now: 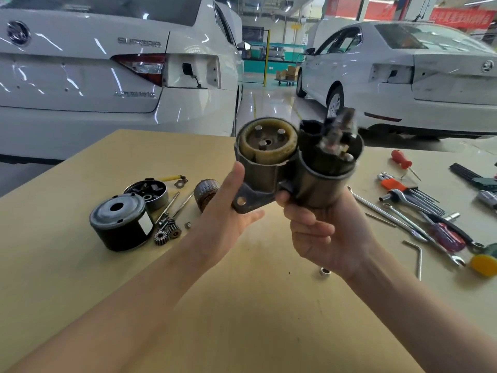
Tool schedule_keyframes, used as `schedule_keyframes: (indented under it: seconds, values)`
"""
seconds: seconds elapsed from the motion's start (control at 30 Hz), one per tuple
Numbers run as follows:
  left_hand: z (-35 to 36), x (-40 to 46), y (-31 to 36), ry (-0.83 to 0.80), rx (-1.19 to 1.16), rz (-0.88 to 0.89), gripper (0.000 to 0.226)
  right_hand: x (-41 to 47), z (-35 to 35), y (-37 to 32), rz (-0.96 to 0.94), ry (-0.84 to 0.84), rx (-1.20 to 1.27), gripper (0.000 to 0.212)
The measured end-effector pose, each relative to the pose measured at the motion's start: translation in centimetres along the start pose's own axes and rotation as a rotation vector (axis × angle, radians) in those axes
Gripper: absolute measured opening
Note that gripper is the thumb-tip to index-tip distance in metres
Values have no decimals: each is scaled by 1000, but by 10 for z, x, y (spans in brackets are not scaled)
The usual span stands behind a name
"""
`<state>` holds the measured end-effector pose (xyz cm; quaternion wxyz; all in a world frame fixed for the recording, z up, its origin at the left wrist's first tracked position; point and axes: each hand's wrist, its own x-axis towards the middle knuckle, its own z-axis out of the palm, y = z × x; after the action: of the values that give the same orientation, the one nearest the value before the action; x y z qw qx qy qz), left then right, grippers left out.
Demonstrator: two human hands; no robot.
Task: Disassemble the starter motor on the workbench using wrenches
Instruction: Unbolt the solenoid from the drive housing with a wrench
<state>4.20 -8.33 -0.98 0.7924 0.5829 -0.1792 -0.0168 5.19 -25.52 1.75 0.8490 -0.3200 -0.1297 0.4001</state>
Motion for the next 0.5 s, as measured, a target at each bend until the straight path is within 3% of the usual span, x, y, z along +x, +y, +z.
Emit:
schedule_keyframes:
  seconds: [0.07,0.2,0.37,0.5]
  values:
    - [-3,1,-3,-9,70,10,106,-1,7,1,17,19,18,63]
    - [-4,5,-9,3,138,7,82,-1,16,14,-1,-49,21,60]
    - [-3,15,-16,46,133,52,54,1,6,14,-35,126,-76,55]
    - [-8,26,-11,43,429,149,41,1,-1,3,-86,216,-181,52]
